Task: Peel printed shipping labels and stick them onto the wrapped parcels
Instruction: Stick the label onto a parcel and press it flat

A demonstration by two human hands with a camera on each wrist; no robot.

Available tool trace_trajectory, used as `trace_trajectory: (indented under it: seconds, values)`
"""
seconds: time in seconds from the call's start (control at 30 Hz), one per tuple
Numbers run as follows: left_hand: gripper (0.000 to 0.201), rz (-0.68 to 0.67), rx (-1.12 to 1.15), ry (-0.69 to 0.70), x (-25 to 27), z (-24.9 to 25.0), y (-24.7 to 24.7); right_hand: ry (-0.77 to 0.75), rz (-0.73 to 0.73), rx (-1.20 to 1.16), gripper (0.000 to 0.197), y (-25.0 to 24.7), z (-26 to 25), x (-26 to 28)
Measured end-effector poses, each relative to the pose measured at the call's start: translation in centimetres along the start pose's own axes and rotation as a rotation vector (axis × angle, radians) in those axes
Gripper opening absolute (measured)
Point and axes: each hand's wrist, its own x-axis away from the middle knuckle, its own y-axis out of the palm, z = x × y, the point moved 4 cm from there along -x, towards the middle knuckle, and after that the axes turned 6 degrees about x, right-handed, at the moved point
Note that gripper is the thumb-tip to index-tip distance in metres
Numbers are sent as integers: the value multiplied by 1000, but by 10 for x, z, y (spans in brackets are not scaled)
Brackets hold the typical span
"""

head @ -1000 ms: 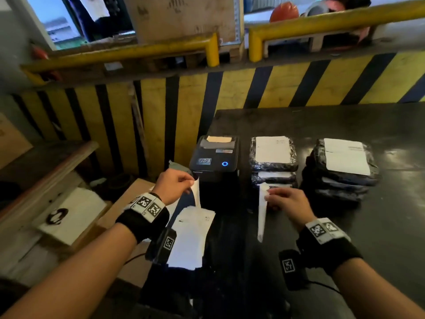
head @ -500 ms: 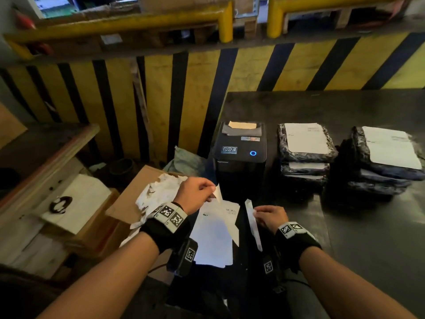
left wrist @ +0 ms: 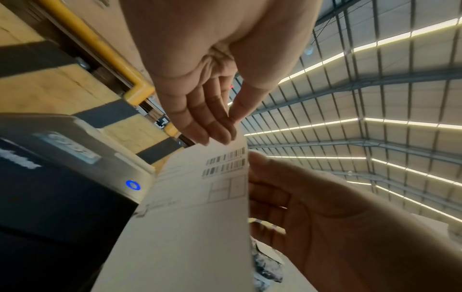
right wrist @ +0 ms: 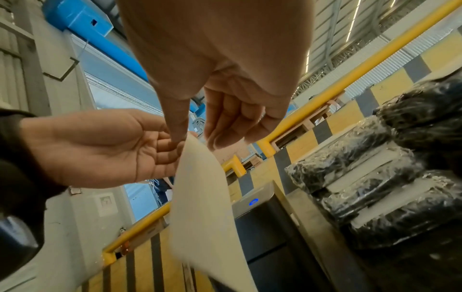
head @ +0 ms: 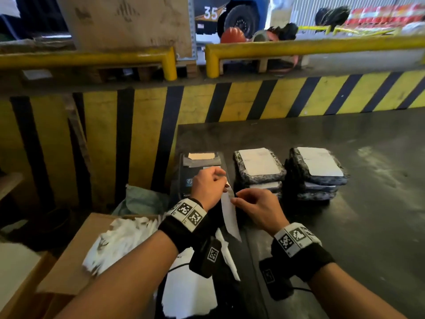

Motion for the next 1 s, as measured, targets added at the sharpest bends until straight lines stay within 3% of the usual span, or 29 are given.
trace_trajectory:
  seconds: [0.23,0.7,0.8,0.87,1.0]
  values:
    - [11,-9,9,-8,-7,25,37,-47,139,-17,10,-36,8,-6]
    - [22,11,6,20,-16,63,91,-105,238,32,11,-92,37,-22]
    - [23,28,104,-4,-23,66,90,-50,235,-32,10,-107,51,-28]
    - [18,35,-7,40,-31,62,86,-21,235,-102,7,-119,57,-34]
    - [26,-85,-84,-3,-36,44,89,28,254,-341,11,-144,64,-47]
